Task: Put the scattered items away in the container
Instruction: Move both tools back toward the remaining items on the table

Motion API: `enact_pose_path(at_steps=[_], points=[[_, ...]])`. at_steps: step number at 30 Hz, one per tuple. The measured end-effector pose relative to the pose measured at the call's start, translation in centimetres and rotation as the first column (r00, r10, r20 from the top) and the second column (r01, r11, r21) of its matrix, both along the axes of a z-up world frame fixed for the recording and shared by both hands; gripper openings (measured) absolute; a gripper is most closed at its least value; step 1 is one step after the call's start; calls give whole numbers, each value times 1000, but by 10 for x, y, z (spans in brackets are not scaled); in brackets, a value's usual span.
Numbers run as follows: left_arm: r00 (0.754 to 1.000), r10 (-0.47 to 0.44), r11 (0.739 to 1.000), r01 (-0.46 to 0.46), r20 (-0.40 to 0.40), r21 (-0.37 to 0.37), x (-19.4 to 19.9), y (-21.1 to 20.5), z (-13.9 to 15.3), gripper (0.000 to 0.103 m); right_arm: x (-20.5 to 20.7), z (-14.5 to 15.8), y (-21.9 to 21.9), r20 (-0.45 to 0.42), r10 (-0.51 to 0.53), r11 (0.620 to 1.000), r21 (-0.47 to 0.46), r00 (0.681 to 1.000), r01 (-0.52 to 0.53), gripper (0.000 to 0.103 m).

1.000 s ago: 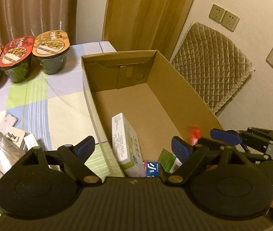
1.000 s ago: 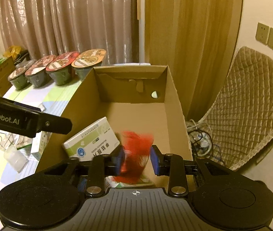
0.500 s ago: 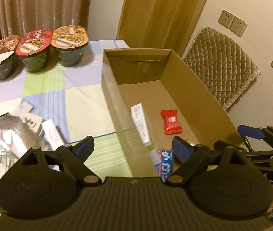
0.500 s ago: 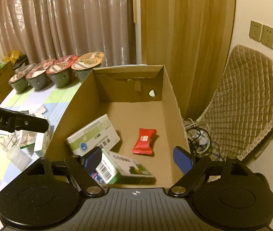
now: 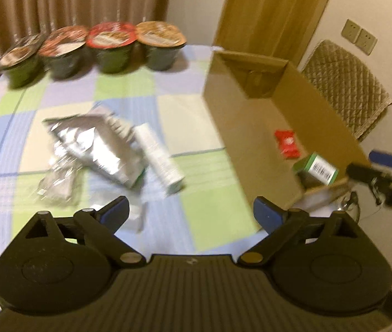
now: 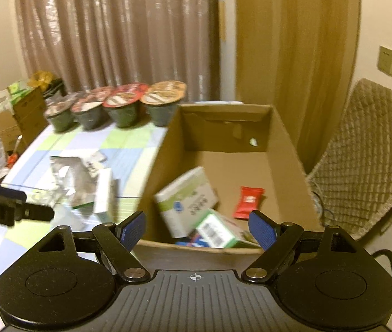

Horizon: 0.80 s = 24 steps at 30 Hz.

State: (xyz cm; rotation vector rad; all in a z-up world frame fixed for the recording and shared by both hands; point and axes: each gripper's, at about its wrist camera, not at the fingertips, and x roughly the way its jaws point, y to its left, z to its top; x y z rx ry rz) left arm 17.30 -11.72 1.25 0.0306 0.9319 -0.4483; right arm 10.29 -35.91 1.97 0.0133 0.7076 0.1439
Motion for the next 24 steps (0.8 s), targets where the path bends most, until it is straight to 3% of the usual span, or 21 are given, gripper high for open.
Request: enact_pose_path(at_steps=[12,24], points=[[995,94,991,-93,-14,92,-17,88,-19,99,-5,-1,74,-6,155,988,-7,988,-155,87],[1000,25,995,-25,3,93,-9,101,-45,99,22,-25,135,-53,272,961,-41,961,-275,87]])
